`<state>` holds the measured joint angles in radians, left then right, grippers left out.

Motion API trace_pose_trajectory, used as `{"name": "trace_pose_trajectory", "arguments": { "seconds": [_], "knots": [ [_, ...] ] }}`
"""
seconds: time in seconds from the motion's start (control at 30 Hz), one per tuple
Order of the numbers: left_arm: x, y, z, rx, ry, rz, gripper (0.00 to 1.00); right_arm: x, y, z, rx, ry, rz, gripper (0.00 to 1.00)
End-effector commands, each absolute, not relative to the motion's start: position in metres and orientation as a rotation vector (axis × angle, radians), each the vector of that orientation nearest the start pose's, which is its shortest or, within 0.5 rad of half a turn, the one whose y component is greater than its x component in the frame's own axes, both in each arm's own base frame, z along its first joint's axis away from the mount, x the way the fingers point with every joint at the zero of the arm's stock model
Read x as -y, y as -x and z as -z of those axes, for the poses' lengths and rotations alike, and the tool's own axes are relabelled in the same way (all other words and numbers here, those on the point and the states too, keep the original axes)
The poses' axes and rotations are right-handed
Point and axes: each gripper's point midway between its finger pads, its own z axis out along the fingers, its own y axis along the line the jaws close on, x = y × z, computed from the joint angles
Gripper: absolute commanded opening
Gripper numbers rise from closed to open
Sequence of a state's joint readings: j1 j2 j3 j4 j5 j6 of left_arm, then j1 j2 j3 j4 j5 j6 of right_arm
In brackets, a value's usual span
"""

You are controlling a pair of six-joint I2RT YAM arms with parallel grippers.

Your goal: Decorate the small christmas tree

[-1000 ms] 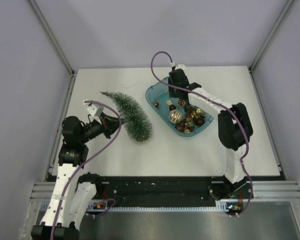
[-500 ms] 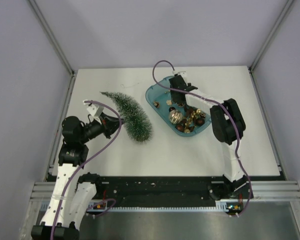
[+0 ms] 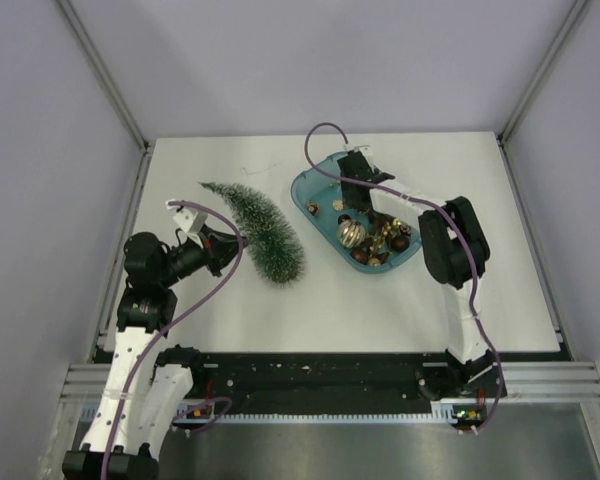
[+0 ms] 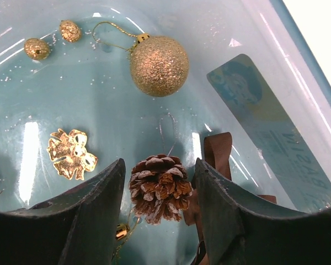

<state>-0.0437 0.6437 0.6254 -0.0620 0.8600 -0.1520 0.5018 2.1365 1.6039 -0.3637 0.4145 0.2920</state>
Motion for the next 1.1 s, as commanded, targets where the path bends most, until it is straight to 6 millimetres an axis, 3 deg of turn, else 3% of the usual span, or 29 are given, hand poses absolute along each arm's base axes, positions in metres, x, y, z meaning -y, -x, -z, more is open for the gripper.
{"name": "trace_pose_trajectory", "arguments": {
  "seconds": [0.0, 0.33, 0.5, 0.63, 0.77, 0.9, 1.07],
  "knots": [
    [0.142, -0.234, -0.287, -1.541, -0.572, 0.785, 0.00, -0.207, -0.486, -0.057, -2.366, 0.067, 0.087, 0.53],
    [0.137, -0.239, -0.289, -1.542, -0.571, 0.740, 0.00, -0.207, -0.476, -0.042, -2.418, 0.077, 0.079, 0.49],
    [0.137, -0.239, -0.291, -1.541, -0.572, 0.734, 0.03, -0.210, -0.471, -0.037, -2.438, 0.076, 0.057, 0.39],
    [0.138, -0.238, -0.291, -1.541, -0.573, 0.743, 0.04, -0.209, -0.472, -0.044, -2.424, 0.067, 0.051, 0.25],
    [0.138, -0.238, -0.292, -1.539, -0.571, 0.742, 0.04, -0.211, -0.474, -0.072, -2.374, 0.056, 0.014, 0.17],
    [0.138, -0.239, -0.292, -1.539, -0.565, 0.748, 0.04, -0.218, -0.473, -0.120, -2.294, 0.052, -0.080, 0.17],
    [0.139, -0.237, -0.293, -1.535, -0.563, 0.755, 0.04, -0.228, -0.457, -0.181, -2.192, 0.085, -0.245, 0.16]
  ]
}}
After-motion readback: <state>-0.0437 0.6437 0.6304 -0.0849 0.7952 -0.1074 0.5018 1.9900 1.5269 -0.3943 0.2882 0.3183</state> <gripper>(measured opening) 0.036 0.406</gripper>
